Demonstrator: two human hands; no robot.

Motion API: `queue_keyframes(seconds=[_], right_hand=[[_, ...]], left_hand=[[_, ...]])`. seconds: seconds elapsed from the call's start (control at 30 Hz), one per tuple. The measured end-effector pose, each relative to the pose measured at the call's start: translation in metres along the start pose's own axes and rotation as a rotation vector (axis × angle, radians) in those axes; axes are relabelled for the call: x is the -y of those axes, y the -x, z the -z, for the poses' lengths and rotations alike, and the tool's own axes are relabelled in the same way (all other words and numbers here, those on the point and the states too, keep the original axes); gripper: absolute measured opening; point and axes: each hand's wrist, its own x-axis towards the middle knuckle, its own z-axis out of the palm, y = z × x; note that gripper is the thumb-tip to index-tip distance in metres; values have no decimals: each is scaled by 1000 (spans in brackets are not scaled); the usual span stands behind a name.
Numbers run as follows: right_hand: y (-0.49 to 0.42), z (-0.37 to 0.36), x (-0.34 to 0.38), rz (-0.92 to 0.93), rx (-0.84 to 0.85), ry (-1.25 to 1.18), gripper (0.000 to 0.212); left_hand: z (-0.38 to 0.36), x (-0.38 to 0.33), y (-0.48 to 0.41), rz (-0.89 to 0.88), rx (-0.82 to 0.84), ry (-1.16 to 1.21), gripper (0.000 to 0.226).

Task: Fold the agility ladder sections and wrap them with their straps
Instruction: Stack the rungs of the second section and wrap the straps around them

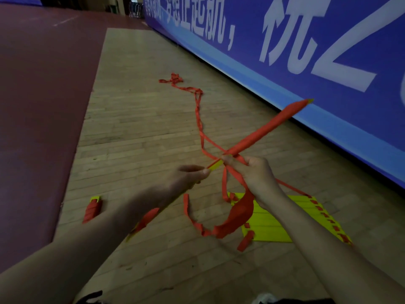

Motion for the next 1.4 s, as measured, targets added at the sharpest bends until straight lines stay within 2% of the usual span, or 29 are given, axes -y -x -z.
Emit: queue_keyframes(seconds=[0.13,0.3,0.37,0.43,0.5,0.57,0.67,0.8,0.97,1.17,1.3,1.4], right_hand=[[-1,-2,-6,39,-98,43,45],[-4,-7,-11,44,-151,22,39],[-2,-8,-10,25,-153,17,42],[0,-10,-6,-2,-158,-22,44],[2,-13,-4,-69,-176,-96,44],[4,-17,-3,-160,-182,-175,36],[5,-18,0,-256,-164,-250,41],[7,-15,6,-337,-120,-359,28],[11,-25,7,-418,-198,-538,28],[8,-21,3,-461,-152,-559,24],[4,-13,1,-413,-59,-591,31],[2,-9,2,-357,53,-631,40]], left_hand=[[-14,8,-10,-70,-124,-92,30],[-16,14,-18,-168,-282,-242,30],[-16,13,-13,-255,-353,-419,40],[-15,10,-5,-342,-464,-719,51],[-13,5,0,-462,-546,-914,53],[-11,5,2,-605,-560,-1015,50],[-11,7,1,-732,-574,-1156,49],[-12,7,2,-783,-577,-1217,51],[-14,6,0,-845,-602,-1272,50],[-16,10,-3,-825,-574,-1259,47],[-17,0,2,-492,-469,-990,31],[-13,-11,3,-255,-251,-745,35]])
